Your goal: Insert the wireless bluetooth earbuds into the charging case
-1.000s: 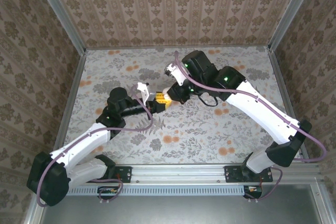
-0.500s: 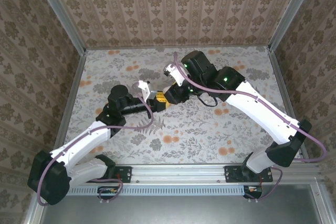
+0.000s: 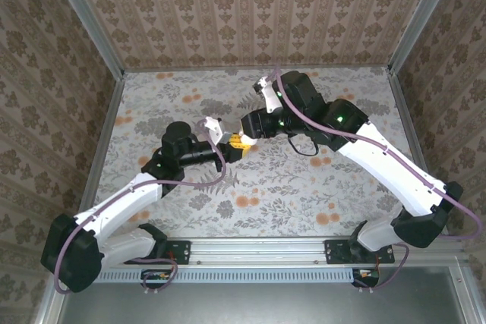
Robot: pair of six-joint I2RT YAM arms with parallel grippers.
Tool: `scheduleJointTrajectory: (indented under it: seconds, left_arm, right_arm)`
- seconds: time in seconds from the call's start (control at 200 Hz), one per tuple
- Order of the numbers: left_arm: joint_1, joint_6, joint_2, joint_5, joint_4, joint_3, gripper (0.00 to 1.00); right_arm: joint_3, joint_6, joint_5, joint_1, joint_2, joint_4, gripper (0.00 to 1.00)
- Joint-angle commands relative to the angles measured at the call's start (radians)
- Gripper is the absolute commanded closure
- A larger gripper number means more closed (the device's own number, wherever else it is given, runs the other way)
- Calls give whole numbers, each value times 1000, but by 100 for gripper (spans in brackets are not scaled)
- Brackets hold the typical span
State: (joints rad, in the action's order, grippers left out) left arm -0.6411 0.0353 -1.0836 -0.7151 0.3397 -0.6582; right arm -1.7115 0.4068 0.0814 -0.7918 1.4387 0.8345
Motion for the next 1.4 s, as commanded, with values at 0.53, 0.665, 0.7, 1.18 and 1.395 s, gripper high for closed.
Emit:
scheduleJointTrajectory:
  seconds: [0.53, 0.665, 0.7, 1.18, 1.395]
  left_arm:
    - [-7, -54, 11, 19, -30, -34, 100]
    - [-6, -69, 15, 30, -47, -29, 100]
    - [-5, -70, 16, 34, -51, -25, 100]
    - [-3, -90, 28, 99, -112, -12, 100]
    - [-2, -94, 22, 117, -129, -12, 100]
  right_arm:
    - [105, 99, -71, 93, -73, 56, 52]
    - [153, 102, -43, 182, -85, 63, 52]
    - [174, 103, -29, 211, -87, 60, 52]
    - [363, 4, 48, 461, 151, -5, 61]
    - [319, -20, 37, 501, 334, 23, 63]
